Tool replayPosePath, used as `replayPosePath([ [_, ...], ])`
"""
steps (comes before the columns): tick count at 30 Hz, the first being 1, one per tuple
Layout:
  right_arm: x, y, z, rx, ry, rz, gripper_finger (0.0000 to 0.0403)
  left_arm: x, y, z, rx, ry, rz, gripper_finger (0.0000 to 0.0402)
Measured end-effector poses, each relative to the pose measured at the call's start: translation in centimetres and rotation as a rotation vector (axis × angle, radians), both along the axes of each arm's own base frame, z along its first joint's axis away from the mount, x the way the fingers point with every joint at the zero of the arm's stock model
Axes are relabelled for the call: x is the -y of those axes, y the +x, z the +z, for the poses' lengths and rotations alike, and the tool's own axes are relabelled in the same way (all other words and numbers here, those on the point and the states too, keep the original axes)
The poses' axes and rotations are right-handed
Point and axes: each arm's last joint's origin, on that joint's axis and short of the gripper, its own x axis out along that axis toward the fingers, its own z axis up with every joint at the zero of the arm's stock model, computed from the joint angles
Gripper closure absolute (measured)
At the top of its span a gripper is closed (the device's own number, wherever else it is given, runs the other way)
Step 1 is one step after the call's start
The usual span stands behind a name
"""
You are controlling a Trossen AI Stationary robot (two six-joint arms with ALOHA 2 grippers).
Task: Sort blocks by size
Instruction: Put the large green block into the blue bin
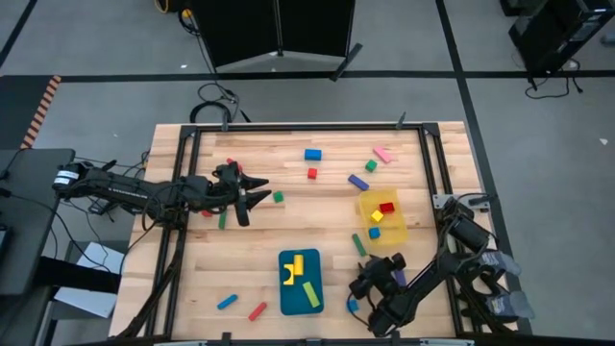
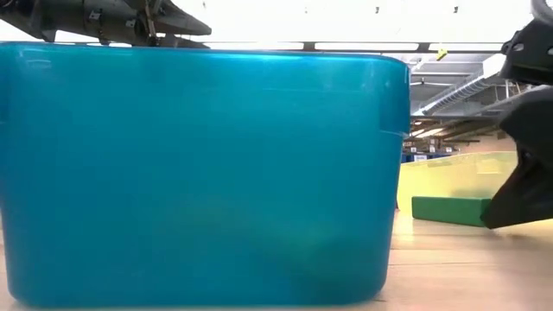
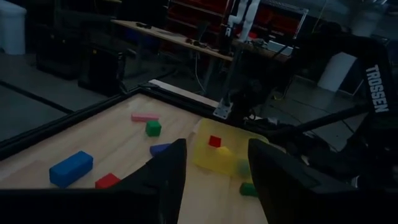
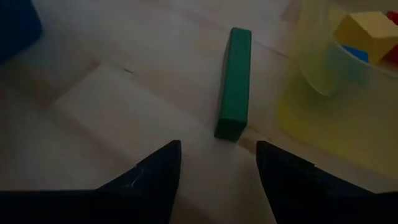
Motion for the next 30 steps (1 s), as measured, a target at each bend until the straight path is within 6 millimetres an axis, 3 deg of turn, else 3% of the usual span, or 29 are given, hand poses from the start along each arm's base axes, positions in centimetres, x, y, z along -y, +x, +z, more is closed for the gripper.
replayPosePath([
  [17, 2.6, 2.4, -0.1, -0.022, 0.018, -0.106, 0.0200, 0.0, 0.0, 0.1, 0.005, 0.007, -0.001, 0.0222],
  [22, 3.0, 2.8, -0.1, -0.017, 0.027, -0.123, 0.0239, 0.0, 0.0, 0.1, 0.005, 0.007, 0.000, 0.0222],
  [30, 3.3, 3.3, -0.1, -0.034, 0.032, -0.103, 0.0334, 0.0, 0.0, 0.1, 0.005, 0.007, 0.000, 0.0222],
])
